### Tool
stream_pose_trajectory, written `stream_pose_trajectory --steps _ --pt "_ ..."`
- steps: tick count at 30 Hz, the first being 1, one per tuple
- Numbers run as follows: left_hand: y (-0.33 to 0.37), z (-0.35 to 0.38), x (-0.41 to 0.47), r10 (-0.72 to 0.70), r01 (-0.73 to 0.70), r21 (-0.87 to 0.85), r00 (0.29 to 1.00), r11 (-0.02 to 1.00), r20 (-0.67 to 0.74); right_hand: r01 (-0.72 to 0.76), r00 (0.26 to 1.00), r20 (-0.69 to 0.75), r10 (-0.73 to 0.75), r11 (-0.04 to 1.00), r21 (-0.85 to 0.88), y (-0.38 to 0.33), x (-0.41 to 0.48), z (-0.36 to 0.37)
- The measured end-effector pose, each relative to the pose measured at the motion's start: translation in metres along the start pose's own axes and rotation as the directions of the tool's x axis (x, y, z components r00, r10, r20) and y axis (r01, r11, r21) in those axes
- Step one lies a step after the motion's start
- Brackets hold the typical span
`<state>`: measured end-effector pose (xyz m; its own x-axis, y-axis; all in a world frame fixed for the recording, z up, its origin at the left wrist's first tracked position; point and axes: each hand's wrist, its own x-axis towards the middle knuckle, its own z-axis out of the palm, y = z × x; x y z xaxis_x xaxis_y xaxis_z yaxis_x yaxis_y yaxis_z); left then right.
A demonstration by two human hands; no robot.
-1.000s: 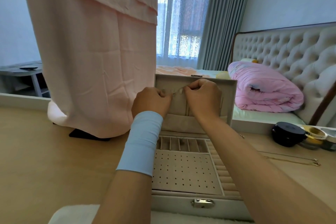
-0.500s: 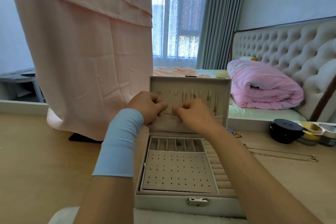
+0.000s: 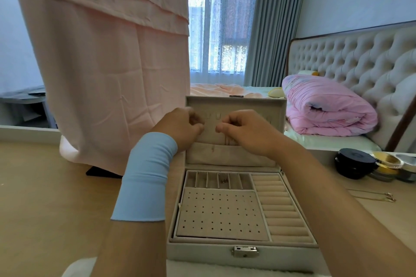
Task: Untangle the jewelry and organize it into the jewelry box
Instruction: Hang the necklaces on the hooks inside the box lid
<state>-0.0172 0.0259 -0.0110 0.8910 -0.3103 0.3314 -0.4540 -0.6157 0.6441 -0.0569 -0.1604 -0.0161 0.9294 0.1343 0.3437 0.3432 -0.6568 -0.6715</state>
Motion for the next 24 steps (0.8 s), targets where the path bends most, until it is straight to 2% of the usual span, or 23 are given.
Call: stream_pose_trajectory --steps 1,3,5,7,9,10,14,16,19,22,24 --pt "0.004 0.003 0.001 0.066 -0.067 -0.049 0.998 0.997 -0.025 0.012 1.0 -0.014 -0.012 1.0 0.011 -0.001 0.001 0.001" --pt "0.011 0.012 0.001 0.136 -0.141 -0.263 0.99 0.954 -0.037 0.031 0.998 -0.051 -0.031 1.0 -0.001 -0.004 0.004 0.002" --pt "0.014 0.022 0.0 0.104 -0.085 -0.446 0.994 0.891 0.019 0.045 0.991 -0.127 -0.05 0.998 -0.044 -0.003 0.008 0.001" --pt "0.012 0.031 -0.001 0.028 0.041 -0.539 0.992 0.842 0.12 0.046 0.975 -0.214 -0.061 0.996 -0.073 -0.003 0.011 0.001" --pt "0.008 0.034 -0.001 -0.033 0.116 -0.518 0.985 0.848 0.167 0.026 0.96 -0.275 -0.056 0.994 -0.109 -0.002 0.013 0.001" --pt "0.007 0.034 0.0 -0.061 0.122 -0.491 0.989 0.863 0.138 0.008 0.949 -0.311 -0.047 0.992 -0.126 0.0 0.014 0.001" --pt "0.003 0.034 0.009 -0.224 0.158 -0.573 0.974 0.804 -0.045 -0.054 0.887 -0.462 -0.008 0.991 -0.121 0.006 0.02 0.008" --pt "0.004 0.036 0.012 -0.276 0.177 -0.48 0.95 0.859 -0.144 -0.077 0.853 -0.521 0.019 0.993 -0.09 0.009 0.024 0.014" --pt "0.009 0.044 0.014 -0.253 0.149 -0.315 0.913 0.937 -0.32 -0.083 0.796 -0.604 0.034 0.995 -0.053 0.009 0.029 0.022" --pt "0.012 0.049 0.015 -0.244 0.155 -0.252 0.894 0.955 -0.375 -0.082 0.748 -0.663 0.035 0.996 -0.041 0.006 0.033 0.025" --pt "0.014 0.05 0.015 -0.259 0.178 -0.231 0.882 0.956 -0.393 -0.093 0.742 -0.67 0.03 0.994 -0.059 0.003 0.034 0.026"
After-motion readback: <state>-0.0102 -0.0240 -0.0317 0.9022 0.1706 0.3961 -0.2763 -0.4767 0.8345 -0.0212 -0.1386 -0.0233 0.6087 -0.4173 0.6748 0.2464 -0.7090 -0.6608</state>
